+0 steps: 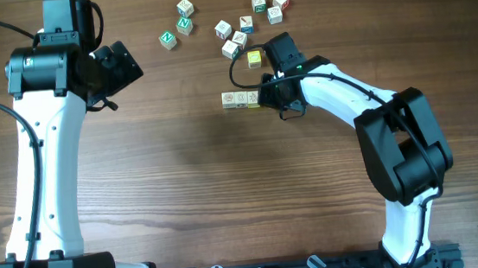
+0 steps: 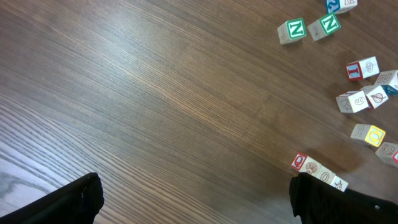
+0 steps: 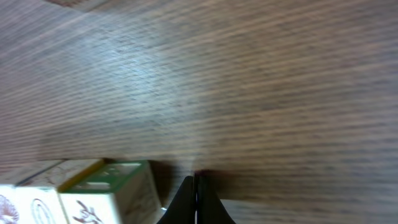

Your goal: Form a horizontal line

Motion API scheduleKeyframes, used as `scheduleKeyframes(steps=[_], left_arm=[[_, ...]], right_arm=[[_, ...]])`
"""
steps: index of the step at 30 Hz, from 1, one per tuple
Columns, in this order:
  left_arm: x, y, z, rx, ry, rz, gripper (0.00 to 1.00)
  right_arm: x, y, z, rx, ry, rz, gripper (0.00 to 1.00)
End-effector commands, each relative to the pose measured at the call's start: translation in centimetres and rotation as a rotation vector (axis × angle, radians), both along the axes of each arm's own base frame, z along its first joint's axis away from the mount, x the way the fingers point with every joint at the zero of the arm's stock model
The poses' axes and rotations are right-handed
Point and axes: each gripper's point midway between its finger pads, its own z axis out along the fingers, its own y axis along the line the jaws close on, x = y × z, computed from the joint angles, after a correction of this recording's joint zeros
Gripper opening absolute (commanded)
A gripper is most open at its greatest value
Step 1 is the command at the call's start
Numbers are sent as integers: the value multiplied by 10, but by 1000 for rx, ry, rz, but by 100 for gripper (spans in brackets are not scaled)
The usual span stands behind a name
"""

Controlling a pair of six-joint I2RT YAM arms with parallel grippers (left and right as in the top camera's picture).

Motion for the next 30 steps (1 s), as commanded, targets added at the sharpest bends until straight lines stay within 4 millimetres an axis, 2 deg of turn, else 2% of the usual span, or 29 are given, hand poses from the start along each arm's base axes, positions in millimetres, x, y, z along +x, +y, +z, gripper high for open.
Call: scheduleKeyframes(steps=[1, 4, 7, 9, 22, 30], left_arm=[[-1, 1, 1, -8, -4, 10, 100], [-1, 1, 1, -8, -5, 10, 100], [-1, 1, 1, -8, -4, 10, 100], [-1, 1, 1, -8, -4, 10, 100], [-1, 1, 1, -8, -4, 10, 100], [-1, 1, 1, -8, -4, 10, 100]], right_arm=[[-23, -26, -23, -119, 84, -29, 4], [-30, -25, -9, -105, 98, -20, 4], [-37, -10, 10, -19, 107, 22, 4], [-40, 0, 16, 39, 121, 41, 4], [-43, 15, 13, -73, 47, 59, 4], [-31, 21, 13, -57, -1, 36, 4]])
